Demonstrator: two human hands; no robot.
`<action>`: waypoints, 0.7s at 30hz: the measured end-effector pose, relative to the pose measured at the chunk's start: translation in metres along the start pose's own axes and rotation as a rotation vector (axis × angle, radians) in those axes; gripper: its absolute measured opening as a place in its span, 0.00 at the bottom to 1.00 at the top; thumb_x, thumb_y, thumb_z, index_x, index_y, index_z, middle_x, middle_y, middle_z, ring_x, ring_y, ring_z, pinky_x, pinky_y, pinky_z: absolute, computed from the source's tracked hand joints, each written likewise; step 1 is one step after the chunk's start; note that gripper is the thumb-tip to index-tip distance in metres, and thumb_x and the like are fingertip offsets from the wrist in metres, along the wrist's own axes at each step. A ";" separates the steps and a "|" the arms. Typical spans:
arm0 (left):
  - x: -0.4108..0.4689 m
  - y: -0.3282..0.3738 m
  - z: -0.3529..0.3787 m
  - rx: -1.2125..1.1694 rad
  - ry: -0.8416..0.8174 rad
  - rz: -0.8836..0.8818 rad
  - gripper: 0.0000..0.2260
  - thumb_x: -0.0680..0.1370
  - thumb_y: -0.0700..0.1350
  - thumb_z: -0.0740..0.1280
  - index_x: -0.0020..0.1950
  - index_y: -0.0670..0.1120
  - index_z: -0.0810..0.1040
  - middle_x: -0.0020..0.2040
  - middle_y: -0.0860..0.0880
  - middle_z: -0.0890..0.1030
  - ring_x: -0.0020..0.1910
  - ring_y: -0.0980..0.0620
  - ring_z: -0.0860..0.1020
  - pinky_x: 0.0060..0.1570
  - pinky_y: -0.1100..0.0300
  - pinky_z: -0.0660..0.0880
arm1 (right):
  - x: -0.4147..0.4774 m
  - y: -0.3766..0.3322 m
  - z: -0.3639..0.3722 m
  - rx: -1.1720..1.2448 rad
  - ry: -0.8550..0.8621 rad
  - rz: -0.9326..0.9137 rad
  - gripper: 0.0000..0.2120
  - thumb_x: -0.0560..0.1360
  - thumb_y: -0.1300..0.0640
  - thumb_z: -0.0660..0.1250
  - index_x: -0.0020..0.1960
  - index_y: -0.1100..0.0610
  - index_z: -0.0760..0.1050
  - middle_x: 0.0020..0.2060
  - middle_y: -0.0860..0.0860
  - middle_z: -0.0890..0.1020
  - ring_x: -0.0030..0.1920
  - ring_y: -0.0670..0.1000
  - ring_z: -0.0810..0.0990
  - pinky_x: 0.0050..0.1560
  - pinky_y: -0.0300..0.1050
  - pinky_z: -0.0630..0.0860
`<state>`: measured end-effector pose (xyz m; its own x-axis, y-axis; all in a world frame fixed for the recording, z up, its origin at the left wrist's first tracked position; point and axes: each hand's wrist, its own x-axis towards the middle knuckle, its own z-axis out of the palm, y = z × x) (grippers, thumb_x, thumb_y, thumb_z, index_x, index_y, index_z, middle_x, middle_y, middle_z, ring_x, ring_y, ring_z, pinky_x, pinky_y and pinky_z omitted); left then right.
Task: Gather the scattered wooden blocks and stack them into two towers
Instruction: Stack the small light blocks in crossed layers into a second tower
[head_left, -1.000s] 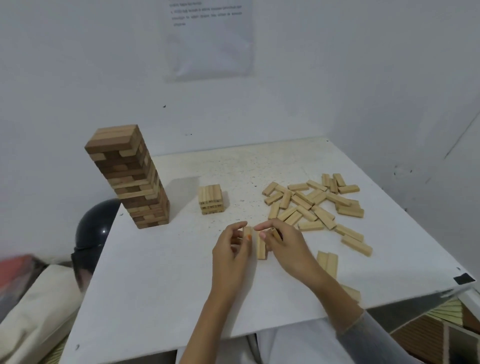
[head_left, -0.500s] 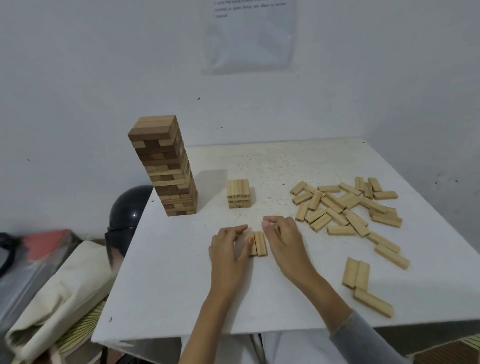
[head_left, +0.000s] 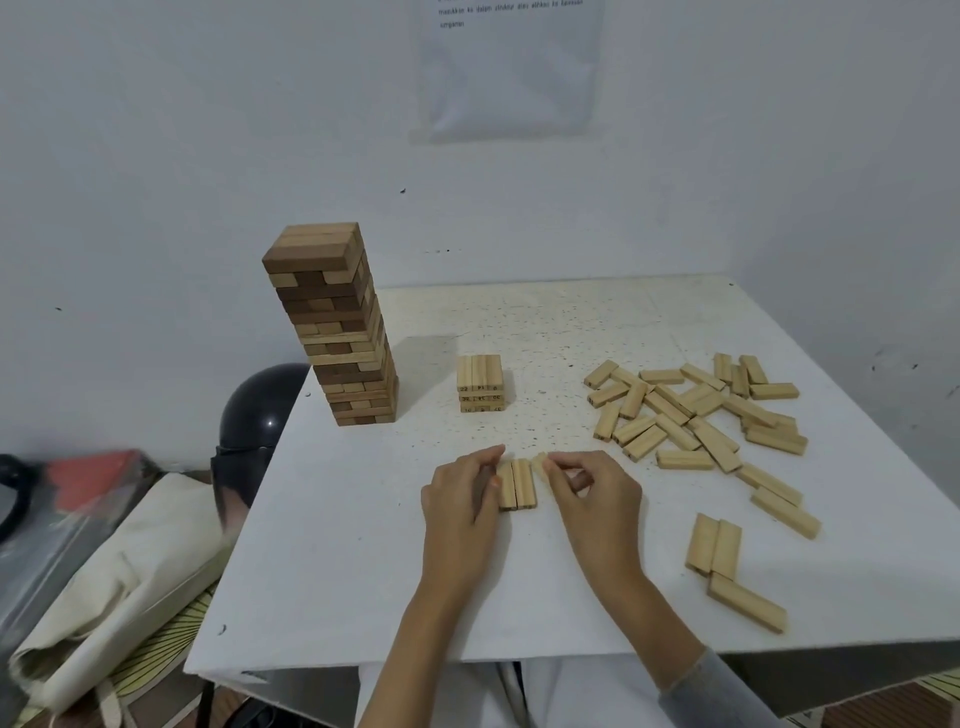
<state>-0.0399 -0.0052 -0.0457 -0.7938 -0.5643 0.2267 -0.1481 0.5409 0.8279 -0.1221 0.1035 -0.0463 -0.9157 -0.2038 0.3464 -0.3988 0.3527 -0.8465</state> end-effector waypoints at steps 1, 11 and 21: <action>0.000 0.000 0.001 0.024 0.002 0.010 0.13 0.79 0.45 0.59 0.61 0.57 0.74 0.56 0.66 0.74 0.59 0.64 0.68 0.59 0.73 0.55 | -0.001 0.000 0.001 -0.030 -0.018 -0.029 0.03 0.73 0.64 0.72 0.46 0.59 0.83 0.41 0.53 0.80 0.36 0.45 0.75 0.40 0.32 0.73; 0.003 -0.003 0.003 0.071 0.065 0.034 0.13 0.78 0.47 0.62 0.61 0.57 0.74 0.52 0.58 0.77 0.57 0.66 0.66 0.56 0.76 0.55 | -0.013 -0.001 -0.006 -0.348 -0.322 -0.210 0.36 0.68 0.35 0.62 0.72 0.51 0.64 0.52 0.45 0.71 0.54 0.46 0.69 0.58 0.43 0.66; 0.000 0.005 0.002 0.351 -0.056 0.000 0.40 0.67 0.62 0.42 0.77 0.48 0.60 0.77 0.50 0.59 0.75 0.56 0.52 0.66 0.65 0.46 | -0.011 0.001 -0.009 -0.178 -0.366 -0.137 0.32 0.72 0.51 0.63 0.74 0.44 0.58 0.66 0.41 0.69 0.66 0.42 0.60 0.69 0.41 0.55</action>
<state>-0.0416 -0.0007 -0.0427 -0.8234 -0.5347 0.1898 -0.3344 0.7276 0.5989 -0.1124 0.1148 -0.0472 -0.7881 -0.5593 0.2573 -0.5472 0.4450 -0.7089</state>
